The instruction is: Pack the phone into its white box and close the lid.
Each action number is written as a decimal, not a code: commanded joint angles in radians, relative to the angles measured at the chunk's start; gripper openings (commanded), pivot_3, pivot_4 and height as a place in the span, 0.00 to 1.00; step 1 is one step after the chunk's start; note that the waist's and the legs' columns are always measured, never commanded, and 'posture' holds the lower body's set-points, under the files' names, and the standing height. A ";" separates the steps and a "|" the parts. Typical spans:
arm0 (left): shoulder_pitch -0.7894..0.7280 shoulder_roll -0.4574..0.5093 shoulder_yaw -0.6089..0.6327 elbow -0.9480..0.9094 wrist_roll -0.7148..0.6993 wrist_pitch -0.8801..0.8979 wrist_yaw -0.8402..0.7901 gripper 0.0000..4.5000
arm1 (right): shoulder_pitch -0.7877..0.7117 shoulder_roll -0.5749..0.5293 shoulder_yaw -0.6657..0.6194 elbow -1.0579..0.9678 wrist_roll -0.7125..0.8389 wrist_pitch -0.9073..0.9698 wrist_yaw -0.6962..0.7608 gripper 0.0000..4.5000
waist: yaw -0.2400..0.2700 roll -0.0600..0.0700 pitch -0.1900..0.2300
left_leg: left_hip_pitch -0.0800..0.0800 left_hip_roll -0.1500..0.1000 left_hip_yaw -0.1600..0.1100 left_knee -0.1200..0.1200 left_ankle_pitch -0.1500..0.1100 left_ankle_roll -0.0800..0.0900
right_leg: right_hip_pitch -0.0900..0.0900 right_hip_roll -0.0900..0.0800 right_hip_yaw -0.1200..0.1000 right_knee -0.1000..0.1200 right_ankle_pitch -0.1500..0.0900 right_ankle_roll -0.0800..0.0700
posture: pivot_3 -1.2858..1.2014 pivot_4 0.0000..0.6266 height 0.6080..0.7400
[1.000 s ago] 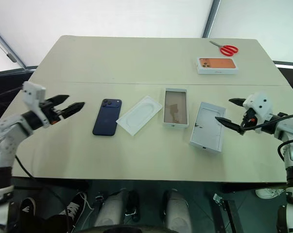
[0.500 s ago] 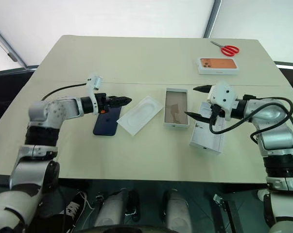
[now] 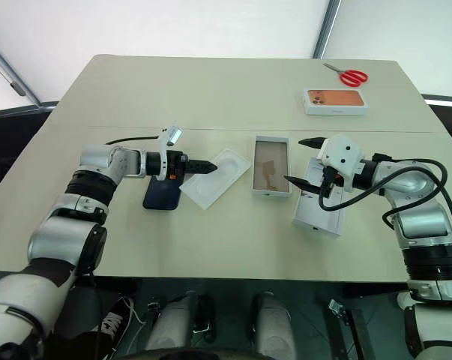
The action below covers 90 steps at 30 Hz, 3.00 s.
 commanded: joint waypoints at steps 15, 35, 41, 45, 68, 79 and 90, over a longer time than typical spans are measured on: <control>-0.052 -0.059 0.049 0.109 0.070 -0.019 -0.095 0.12 | 0.001 0.005 -0.026 -0.052 0.000 -0.013 -0.037 1.00 | -0.003 0.000 0.000 | 0.000 0.000 0.000 0.000 0.000 0.000 | 0.000 0.000 0.000 0.001 0.000 0.000 | 0.52 0.24 0.98; 0.031 -0.033 0.392 -0.075 -0.098 0.151 0.181 0.01 | 0.039 0.069 0.083 -0.165 0.015 0.118 -0.012 1.00 | -0.003 0.000 0.000 | 0.000 0.000 -0.001 0.001 0.000 0.000 | 0.000 0.000 0.000 0.002 0.000 0.000 | 0.52 0.24 0.98; 0.117 -0.077 0.463 -0.295 -0.137 0.173 0.361 0.01 | 0.012 0.076 0.187 -0.079 -0.073 0.109 0.015 1.00 | -0.003 0.000 0.000 | 0.000 -0.001 -0.001 0.001 0.000 0.000 | 0.000 -0.001 0.001 0.003 0.000 0.000 | 0.52 0.24 0.98; 0.147 -0.095 0.516 -0.369 -0.180 0.200 0.436 0.00 | -0.042 0.088 0.195 0.013 -0.073 0.110 0.040 0.89 | -0.003 0.000 0.000 | 0.000 0.000 -0.001 0.001 0.000 0.000 | 0.000 -0.001 0.000 0.003 0.000 0.000 | 0.52 0.24 0.98; 0.035 -0.135 0.702 -0.374 -0.381 0.295 0.689 0.00 | -0.086 0.189 0.267 -0.016 -0.079 0.072 0.148 0.01 | -0.001 -0.001 0.000 | 0.001 0.000 -0.001 0.001 0.000 0.000 | 0.000 -0.001 0.000 0.003 0.000 0.000 | 0.52 0.24 0.98; 0.055 -0.190 0.647 -0.425 -0.394 0.327 0.753 0.00 | -0.107 0.249 0.267 -0.047 -0.077 0.116 0.100 0.55 | -0.002 -0.001 0.000 | 0.001 -0.001 -0.001 0.001 0.000 0.000 | 0.001 -0.001 0.000 0.003 0.000 0.000 | 0.52 0.24 0.98; 0.101 -0.314 0.568 -0.465 -0.375 0.309 0.825 0.00 | -0.030 0.006 0.077 0.062 -0.035 0.102 0.144 0.97 | 0.015 -0.001 0.000 | 0.001 -0.001 -0.001 0.001 0.000 0.000 | 0.001 -0.001 0.000 0.003 0.000 0.000 | 0.52 0.24 0.98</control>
